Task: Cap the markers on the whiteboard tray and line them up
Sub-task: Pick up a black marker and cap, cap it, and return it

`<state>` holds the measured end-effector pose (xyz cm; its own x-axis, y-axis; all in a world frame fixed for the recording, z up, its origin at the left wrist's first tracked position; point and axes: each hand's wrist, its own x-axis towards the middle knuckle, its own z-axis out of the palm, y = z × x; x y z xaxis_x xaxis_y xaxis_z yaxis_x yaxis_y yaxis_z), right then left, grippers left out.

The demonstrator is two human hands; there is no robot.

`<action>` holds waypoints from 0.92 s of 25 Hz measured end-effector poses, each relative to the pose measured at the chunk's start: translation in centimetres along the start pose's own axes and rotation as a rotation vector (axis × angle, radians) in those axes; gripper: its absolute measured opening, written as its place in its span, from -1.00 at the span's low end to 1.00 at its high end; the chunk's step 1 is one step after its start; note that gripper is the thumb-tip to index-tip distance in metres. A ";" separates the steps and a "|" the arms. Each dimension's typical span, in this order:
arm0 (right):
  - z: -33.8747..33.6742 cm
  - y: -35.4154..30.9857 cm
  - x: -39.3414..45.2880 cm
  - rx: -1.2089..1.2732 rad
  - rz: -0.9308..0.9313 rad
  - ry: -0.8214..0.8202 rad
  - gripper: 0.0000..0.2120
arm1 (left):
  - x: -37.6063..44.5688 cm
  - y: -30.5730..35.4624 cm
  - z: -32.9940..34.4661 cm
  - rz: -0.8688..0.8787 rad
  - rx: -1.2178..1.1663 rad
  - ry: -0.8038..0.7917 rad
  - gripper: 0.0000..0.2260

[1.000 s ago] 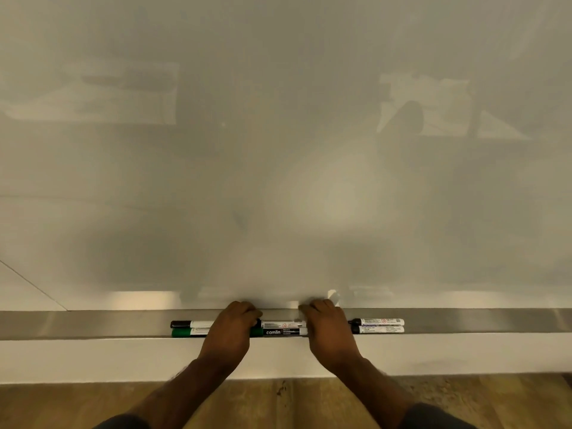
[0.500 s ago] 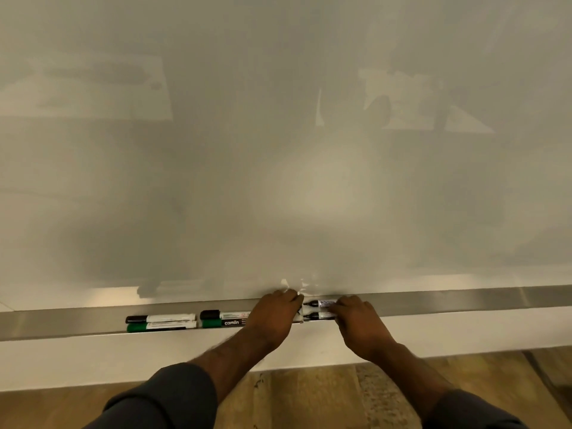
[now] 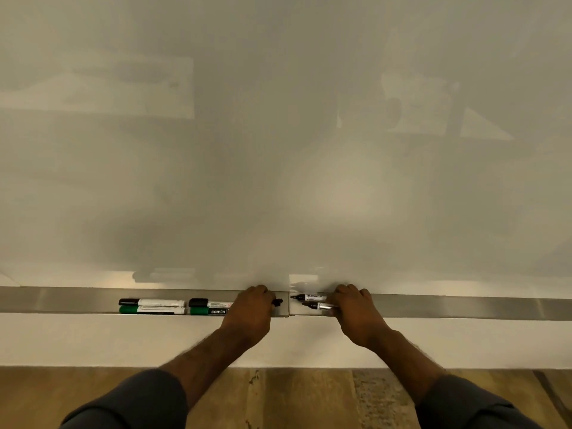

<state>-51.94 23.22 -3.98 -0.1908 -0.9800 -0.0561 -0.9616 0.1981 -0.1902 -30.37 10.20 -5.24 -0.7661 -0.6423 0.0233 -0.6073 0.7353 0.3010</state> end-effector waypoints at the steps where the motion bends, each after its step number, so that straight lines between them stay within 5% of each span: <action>1: -0.6 0.0 0.0 0.031 -0.018 0.029 -0.74 | -0.3 -0.1 -0.7 -0.005 -0.050 0.051 -0.78; 14: -19.1 -5.0 -1.5 0.150 -0.316 0.557 -0.80 | -2.0 4.2 -19.5 0.075 -0.485 0.516 -0.86; 23: -29.0 -9.3 -5.2 0.022 -0.453 0.645 -0.69 | -5.5 7.4 -29.2 0.140 -0.700 0.612 -0.84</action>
<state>-47.72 25.95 26.53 0.1352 -0.7809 0.6099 -0.9701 -0.2294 -0.0787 -24.52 12.83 24.74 -0.4578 -0.7062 0.5400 -0.1010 0.6448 0.7576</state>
